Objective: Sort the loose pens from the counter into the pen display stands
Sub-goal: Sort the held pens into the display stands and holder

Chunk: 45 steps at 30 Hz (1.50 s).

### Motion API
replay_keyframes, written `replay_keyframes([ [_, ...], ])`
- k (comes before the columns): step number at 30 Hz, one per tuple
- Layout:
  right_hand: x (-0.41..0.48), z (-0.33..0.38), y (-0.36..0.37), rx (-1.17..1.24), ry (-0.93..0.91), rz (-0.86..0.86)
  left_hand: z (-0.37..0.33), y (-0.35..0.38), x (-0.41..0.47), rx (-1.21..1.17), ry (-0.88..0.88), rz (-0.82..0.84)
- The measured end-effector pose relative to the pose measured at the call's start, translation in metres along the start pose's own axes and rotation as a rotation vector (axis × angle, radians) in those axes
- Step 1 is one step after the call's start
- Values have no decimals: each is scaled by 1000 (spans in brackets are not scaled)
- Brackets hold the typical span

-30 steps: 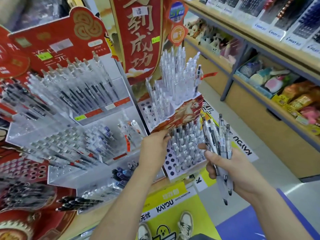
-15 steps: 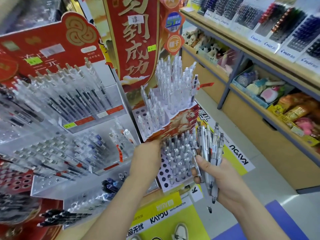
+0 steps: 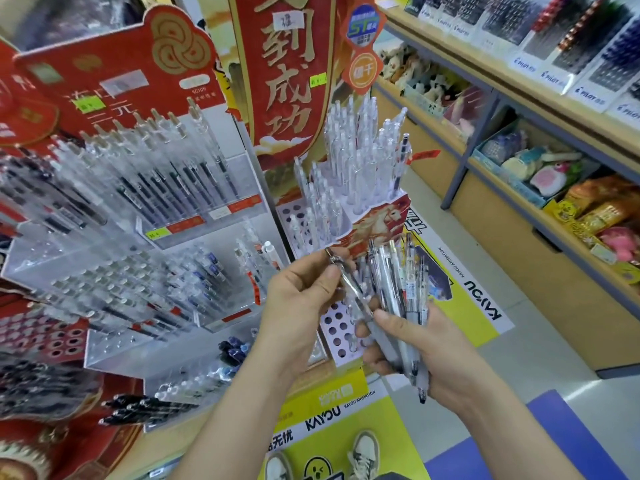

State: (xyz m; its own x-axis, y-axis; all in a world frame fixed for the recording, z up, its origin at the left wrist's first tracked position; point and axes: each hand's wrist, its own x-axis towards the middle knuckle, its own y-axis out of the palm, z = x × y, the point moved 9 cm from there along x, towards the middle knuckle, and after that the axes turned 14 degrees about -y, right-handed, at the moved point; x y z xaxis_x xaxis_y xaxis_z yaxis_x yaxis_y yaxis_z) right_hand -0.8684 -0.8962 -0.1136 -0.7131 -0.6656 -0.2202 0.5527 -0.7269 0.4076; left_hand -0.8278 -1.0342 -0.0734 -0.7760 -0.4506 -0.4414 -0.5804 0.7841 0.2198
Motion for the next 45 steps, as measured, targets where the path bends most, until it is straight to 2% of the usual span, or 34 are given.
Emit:
replay_keyframes([
  [2, -2, 2, 4, -25, -26, 48, -2, -3, 1, -60, -9, 10],
  [6, 1, 2, 1, -38, -71, 29, -3, 1, -3, -124, -33, 60],
  [13, 0, -4, -1, -66, -65, 9, -11, -7, -4, 76, 25, -56],
  [17, 0, -2, -13, -92, -55, -36, -34, -19, -10, 86, 142, -122],
  [21, 1, -2, -36, -155, -48, -96, -63, -32, -26, 204, 294, -206],
  [25, 6, 4, -30, -188, -58, -42, -80, -45, -47, 292, 391, -248],
  [32, 16, 13, 48, -156, -134, 145, -107, -117, -91, 248, 465, -414],
  [37, 17, 1, 143, -105, -149, 364, -139, -204, -149, 310, 553, -645],
  [40, 13, -14, 196, -109, -137, 432, -152, -267, -181, 407, 571, -773],
  [45, 1, -52, 277, -181, -132, 477, -155, -362, -213, 456, 568, -810],
])
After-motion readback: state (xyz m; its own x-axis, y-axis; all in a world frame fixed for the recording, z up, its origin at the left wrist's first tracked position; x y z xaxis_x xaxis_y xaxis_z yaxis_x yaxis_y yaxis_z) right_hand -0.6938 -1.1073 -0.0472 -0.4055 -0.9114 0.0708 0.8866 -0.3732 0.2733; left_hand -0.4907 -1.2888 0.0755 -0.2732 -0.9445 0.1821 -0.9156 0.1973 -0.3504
